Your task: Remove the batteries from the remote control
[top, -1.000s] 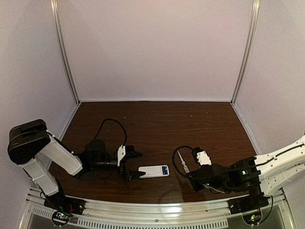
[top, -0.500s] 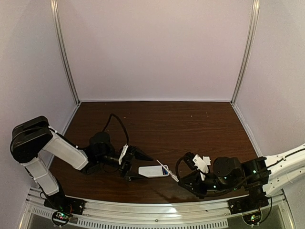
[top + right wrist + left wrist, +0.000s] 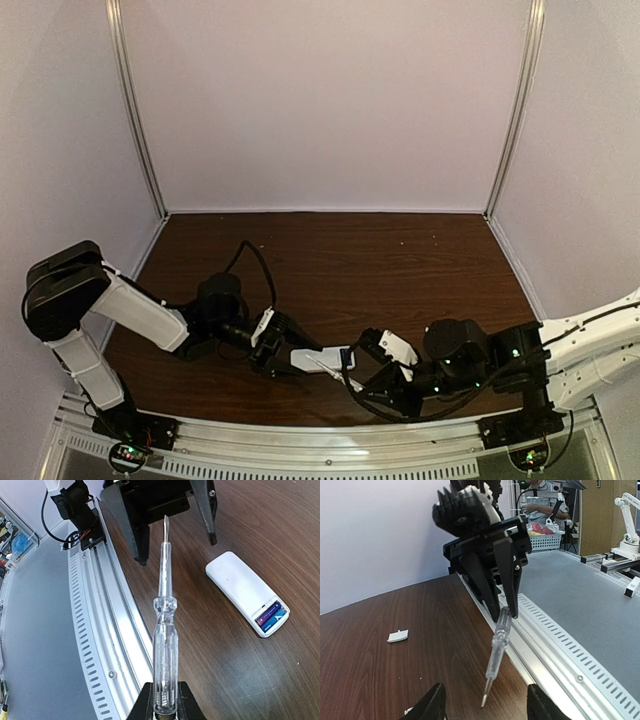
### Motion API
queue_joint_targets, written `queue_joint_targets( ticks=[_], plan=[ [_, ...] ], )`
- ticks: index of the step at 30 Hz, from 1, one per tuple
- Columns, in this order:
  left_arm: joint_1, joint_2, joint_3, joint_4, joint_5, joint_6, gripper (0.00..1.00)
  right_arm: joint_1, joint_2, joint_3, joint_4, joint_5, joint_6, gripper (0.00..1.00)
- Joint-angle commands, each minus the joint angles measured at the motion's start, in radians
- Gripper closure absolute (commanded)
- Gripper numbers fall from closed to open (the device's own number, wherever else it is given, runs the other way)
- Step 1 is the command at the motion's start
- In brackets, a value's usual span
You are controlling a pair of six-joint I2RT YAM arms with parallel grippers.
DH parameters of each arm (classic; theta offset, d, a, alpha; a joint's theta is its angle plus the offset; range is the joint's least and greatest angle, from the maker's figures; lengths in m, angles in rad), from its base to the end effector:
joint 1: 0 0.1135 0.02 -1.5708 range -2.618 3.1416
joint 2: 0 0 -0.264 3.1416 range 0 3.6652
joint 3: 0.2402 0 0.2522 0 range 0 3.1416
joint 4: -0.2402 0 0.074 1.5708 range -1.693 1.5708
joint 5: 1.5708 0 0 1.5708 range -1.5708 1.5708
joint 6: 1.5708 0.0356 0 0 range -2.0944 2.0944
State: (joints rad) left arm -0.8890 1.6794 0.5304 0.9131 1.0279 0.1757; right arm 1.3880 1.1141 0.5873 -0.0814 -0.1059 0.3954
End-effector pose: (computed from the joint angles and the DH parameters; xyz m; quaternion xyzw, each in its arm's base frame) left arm 0.1613 -0.2471 0.1554 0.6093 0.4348 -0.5500 0.3703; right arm 0.0391 0.2320 0.2166 -0.4430 0.7667 0.3892 0.2539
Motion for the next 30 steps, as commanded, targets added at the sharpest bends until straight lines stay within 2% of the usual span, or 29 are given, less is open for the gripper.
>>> queue_joint_targets(
  ticks=[1,11,30],
  plan=[
    [0.005,0.006,0.017,-0.018,0.021,0.03,0.45,-0.047,0.038,0.03,0.004,-0.084,-0.014,1.0],
    [0.004,0.015,0.019,-0.022,-0.012,0.045,0.57,-0.077,0.105,0.075,0.007,-0.136,-0.021,1.0],
    [-0.002,0.037,0.037,-0.049,-0.011,0.059,0.74,-0.122,0.145,0.102,0.011,-0.181,-0.024,1.0]
  ],
)
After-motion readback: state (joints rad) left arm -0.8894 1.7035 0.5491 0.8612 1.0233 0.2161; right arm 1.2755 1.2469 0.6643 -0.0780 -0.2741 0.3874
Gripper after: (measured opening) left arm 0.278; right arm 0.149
